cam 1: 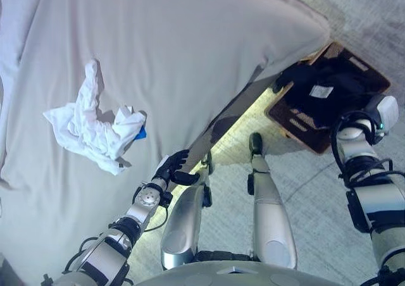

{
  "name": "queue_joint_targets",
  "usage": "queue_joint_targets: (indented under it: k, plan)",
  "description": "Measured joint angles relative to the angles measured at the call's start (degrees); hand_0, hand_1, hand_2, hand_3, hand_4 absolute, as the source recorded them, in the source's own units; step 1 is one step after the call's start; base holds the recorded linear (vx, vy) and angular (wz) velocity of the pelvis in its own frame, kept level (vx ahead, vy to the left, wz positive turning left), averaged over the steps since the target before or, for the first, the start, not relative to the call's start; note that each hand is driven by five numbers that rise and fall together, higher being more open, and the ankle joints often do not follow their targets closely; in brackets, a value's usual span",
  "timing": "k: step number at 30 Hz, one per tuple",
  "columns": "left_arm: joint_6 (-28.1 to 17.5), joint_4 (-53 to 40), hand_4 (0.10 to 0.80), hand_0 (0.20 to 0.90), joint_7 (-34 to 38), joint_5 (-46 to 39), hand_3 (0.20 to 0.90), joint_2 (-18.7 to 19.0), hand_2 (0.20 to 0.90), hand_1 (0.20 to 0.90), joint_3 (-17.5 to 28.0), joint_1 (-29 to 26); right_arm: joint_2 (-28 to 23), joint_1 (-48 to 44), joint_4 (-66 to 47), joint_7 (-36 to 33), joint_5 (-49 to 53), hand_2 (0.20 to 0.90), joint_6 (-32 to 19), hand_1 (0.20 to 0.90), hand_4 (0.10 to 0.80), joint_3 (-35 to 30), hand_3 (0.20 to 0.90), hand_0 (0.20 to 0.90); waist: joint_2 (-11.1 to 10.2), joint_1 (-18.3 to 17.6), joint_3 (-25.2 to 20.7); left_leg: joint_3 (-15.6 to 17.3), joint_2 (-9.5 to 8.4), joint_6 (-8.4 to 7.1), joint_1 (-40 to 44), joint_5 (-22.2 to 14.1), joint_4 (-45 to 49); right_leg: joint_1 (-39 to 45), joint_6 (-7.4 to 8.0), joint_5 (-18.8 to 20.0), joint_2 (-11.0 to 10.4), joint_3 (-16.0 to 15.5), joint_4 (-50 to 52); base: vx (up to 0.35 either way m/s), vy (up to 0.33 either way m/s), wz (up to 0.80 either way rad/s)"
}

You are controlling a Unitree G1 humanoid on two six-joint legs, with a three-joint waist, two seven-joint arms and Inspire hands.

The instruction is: Pick up the clothes from the bed and place them into the basket

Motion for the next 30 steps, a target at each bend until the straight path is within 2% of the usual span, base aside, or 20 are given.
queue_joint_targets:
  k: [3,7,9,15,17,20,22,24,25,27,30]
  plan:
    - [0.3,-0.2,0.800,0.900,0.1,-0.8,0.900,0.3,0.900,0.900,0.1,0.3,0.0,-1.1,0.0,1.1,0.0,0.900,1.8,0.900,0.800,1.4,0.900,0.900,0.0,0.7,0.0,-2.0,-0.30,0.00,-1.1,0.0,-1.1,-1.2,0.00,0.0,-0.1,-0.8,-0.1,0.005,-0.016,0.12]
    - [1.1,-0.3,0.800,0.900,0.1,-1.0,0.900,0.4,0.900,0.900,0.1,0.4,-0.4,-1.1,-0.6,2.6,0.0,0.900,3.0,0.900,0.800,1.4,0.900,0.900,-0.1,1.0,0.1,-3.1,-0.18,0.02,-1.2,0.0,-1.1,-0.9,0.01,0.0,-0.1,-1.5,-0.1,0.003,-0.026,0.12]
    - [1.2,-0.4,0.800,0.900,0.0,-1.0,0.900,0.5,0.900,0.900,0.5,0.4,-1.4,0.0,-4.7,4.9,1.3,0.900,4.5,0.900,0.800,1.3,0.900,0.900,-0.3,1.0,0.2,-3.4,0.17,-0.22,-1.1,1.3,-0.9,-0.2,0.13,0.1,0.3,-1.7,-0.3,0.039,-0.022,0.01]
    - [3.4,-2.0,0.800,0.900,-0.3,-1.0,0.900,2.4,0.900,0.900,4.0,0.4,-2.3,11.4,-20.7,7.9,7.1,0.900,5.6,0.900,0.800,-0.6,0.900,0.900,-3.4,-0.6,2.2,-4.6,0.96,-0.72,4.5,1.1,-0.9,7.6,-0.75,1.3,1.0,-3.1,-3.3,0.062,0.014,0.10]
    - [3.9,-2.2,0.800,0.900,-0.4,-0.9,0.900,3.5,0.900,0.900,4.4,0.4,-2.2,14.7,-23.6,9.5,10.7,0.900,5.7,0.900,0.800,-3.1,0.900,0.900,-4.6,-1.5,2.7,-4.7,1.14,-0.95,6.9,0.5,-1.0,10.6,-0.90,1.5,1.6,-3.2,-4.4,0.068,0.037,0.03]
    - [5.9,-1.4,0.800,0.900,-0.9,-0.6,0.900,4.1,0.900,0.900,7.8,0.4,-2.0,19.9,-28.4,14.3,21.4,0.900,5.2,0.900,0.800,-8.5,0.900,0.900,-6.4,-2.2,2.9,-4.7,1.43,-1.25,10.5,-0.5,-1.2,15.7,-0.68,2.2,1.6,-3.6,-7.6,0.168,0.059,0.00]
    - [6.1,-1.0,0.800,0.900,-0.9,0.1,0.900,4.4,0.900,0.900,9.1,0.6,-1.2,22.6,-28.7,16.6,32.7,0.900,2.3,0.900,0.800,-12.2,0.900,0.900,-7.5,-2.2,2.9,-4.7,1.51,-1.13,12.9,-1.2,-1.7,19.1,-0.11,2.8,1.8,-3.6,-10.2,0.170,0.107,-0.03]
    - [5.9,0.1,0.800,0.900,-0.6,0.1,0.900,4.4,0.900,0.900,10.4,1.8,3.8,24.8,-33.9,18.2,44.6,0.900,-2.7,0.900,0.800,-18.0,0.900,0.900,-8.8,-2.9,2.8,-4.1,1.43,-1.07,15.0,-1.5,-2.0,21.8,-0.10,3.3,1.8,-3.3,-12.3,0.119,0.197,-0.12]
    - [5.7,1.2,0.800,0.900,-0.1,0.1,0.900,4.5,0.900,0.900,10.7,2.3,7.7,26.3,-39.2,19.3,49.5,0.900,-7.8,0.900,0.800,-19.4,0.900,0.900,-9.5,-3.4,2.7,-3.5,1.38,-1.11,15.6,-2.2,-1.9,22.6,-0.09,3.3,1.8,-3.1,-13.1,0.127,0.247,-0.22]
    - [5.9,3.1,0.800,0.900,0.2,0.1,0.900,3.6,0.900,0.900,11.2,2.3,15.1,27.6,-48.1,22.3,51.5,0.900,-14.8,0.900,0.800,-18.3,0.900,0.900,-10.1,-4.5,2.6,-3.4,1.24,-1.13,16.5,-2.5,-1.9,24.2,0.47,3.9,1.7,-3.2,-14.3,0.127,0.213,-0.07]
    - [5.9,2.6,0.800,0.900,0.0,0.1,0.900,1.5,0.900,0.900,11.2,2.4,16.0,26.1,-50.2,25.2,46.6,0.900,-16.0,0.900,0.800,-12.6,0.900,0.900,-10.1,-2.9,2.6,-4.1,1.08,-1.10,18.4,-2.6,-1.8,26.5,0.37,4.0,1.5,-4.0,-14.4,0.110,0.190,0.18]
